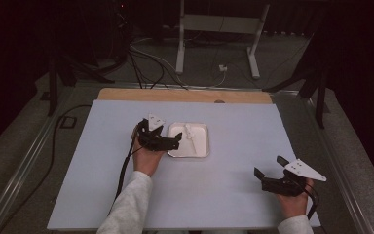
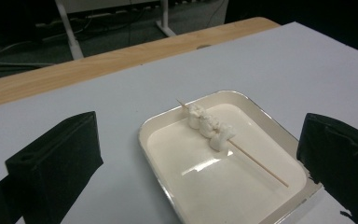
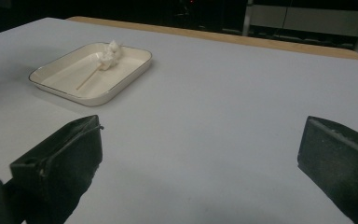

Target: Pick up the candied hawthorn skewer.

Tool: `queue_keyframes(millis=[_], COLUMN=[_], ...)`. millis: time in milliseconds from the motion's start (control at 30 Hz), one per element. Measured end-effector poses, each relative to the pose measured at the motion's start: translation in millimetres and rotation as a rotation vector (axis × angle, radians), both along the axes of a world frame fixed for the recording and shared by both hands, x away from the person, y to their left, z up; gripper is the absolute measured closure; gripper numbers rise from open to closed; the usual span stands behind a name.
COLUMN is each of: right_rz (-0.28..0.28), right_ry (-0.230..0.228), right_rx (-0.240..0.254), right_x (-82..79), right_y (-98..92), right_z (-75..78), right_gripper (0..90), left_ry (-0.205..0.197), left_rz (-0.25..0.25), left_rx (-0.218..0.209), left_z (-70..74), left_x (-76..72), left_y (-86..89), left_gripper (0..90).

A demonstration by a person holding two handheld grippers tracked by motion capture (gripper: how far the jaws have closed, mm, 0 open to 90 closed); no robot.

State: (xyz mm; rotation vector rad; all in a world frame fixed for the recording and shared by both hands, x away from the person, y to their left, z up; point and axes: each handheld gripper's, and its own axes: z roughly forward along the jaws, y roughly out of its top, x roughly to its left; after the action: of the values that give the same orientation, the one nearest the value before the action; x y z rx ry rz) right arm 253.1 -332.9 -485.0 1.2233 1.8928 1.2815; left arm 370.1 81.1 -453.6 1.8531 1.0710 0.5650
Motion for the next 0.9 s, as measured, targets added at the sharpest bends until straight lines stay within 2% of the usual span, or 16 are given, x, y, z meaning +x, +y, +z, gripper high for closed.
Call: queue_keyframes(millis=[500,900], right_rz=[0.001,0.002], right_ry=[0.001,0.001], right_rx=[-0.006,-0.011], right_x=[-0.4,-0.6], right_y=[0.7,0.8], right_z=[-0.2,-0.5], right_gripper=[0.1,0.1], left_ry=[0.052,0.09], left_rz=[-0.023,-0.031], left_rx=[0.035,0.047], left_z=[-18.6,-32.4], left_x=[14.0,19.6], left_y=[-36.1,-52.9], left_gripper=[0.6,0.6])
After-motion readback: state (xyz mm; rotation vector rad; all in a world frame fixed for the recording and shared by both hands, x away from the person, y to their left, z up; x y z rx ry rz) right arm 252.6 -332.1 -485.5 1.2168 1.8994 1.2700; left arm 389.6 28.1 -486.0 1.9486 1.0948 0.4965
